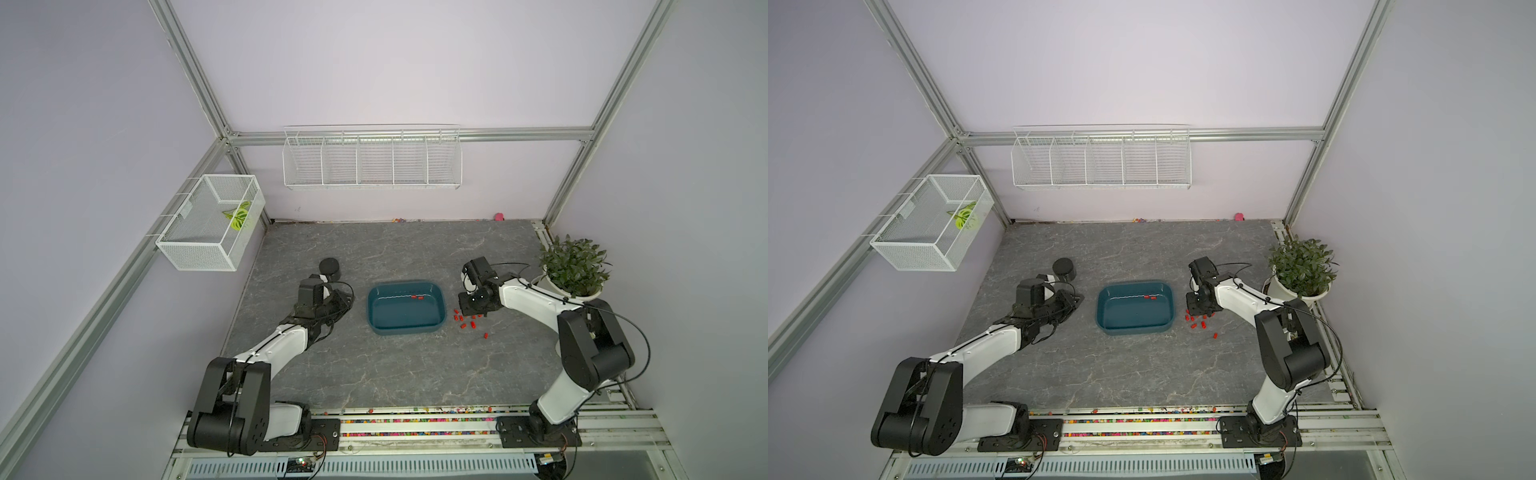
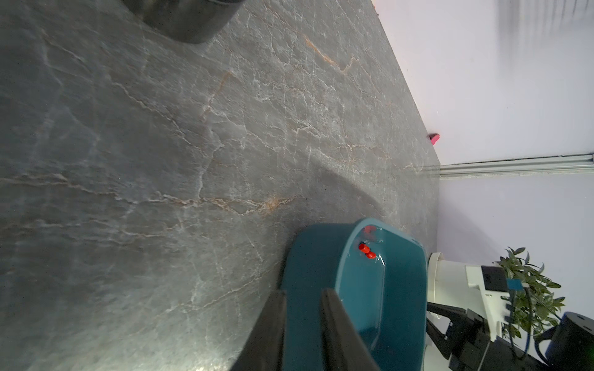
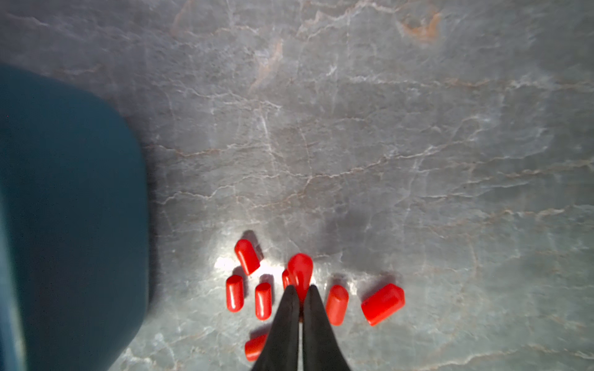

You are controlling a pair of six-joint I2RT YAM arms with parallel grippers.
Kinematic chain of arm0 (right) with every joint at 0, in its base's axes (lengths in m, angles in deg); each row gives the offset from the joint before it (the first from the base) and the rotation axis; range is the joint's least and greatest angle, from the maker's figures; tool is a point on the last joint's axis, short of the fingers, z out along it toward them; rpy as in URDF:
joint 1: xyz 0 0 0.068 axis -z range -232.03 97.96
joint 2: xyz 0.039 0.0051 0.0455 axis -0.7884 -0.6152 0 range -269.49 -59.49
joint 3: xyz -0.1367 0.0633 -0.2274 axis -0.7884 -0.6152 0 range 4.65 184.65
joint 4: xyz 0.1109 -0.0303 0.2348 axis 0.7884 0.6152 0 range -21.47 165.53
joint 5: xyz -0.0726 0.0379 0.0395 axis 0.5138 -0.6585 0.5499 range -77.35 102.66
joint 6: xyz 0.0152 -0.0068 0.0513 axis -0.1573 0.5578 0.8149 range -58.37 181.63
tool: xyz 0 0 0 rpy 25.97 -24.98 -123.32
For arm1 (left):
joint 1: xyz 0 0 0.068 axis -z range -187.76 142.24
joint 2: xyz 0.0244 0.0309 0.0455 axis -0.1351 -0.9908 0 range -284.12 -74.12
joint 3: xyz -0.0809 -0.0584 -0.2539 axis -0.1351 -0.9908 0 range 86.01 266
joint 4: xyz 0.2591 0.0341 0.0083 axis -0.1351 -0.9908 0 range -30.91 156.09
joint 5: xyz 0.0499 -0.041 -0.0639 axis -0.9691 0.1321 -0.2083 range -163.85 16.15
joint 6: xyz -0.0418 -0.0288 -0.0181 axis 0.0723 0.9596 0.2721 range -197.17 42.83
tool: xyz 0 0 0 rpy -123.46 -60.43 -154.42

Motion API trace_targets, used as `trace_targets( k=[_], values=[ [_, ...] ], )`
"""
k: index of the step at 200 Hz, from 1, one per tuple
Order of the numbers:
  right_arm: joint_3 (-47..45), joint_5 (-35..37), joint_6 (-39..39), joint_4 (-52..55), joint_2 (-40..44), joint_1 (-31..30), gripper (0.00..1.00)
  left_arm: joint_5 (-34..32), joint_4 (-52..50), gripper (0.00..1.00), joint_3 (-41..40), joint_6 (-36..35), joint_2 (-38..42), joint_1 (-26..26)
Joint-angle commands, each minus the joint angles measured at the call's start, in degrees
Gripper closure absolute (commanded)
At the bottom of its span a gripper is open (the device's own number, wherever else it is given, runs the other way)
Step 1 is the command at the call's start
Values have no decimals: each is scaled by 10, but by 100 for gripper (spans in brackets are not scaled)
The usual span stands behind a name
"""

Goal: Take the screw protection sleeves out of the storage box
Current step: Place the screw protection sleeve at the center of the board.

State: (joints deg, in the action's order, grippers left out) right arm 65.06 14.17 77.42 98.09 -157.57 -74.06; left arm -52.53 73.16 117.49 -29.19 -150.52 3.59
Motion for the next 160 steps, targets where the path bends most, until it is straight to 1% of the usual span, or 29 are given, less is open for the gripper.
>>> trace_targets(
  k=[1,74,160],
  values=[
    [19,-1,-1,10,-17,4,91,5,8,74,-2,3,-1,-2],
    [32,0,2,19,-47,8,90,6,10,74,-1,3,-2,-1],
    [36,1,4,28,-59,10,84,5,9,74,-1,3,-1,-2]
  ],
)
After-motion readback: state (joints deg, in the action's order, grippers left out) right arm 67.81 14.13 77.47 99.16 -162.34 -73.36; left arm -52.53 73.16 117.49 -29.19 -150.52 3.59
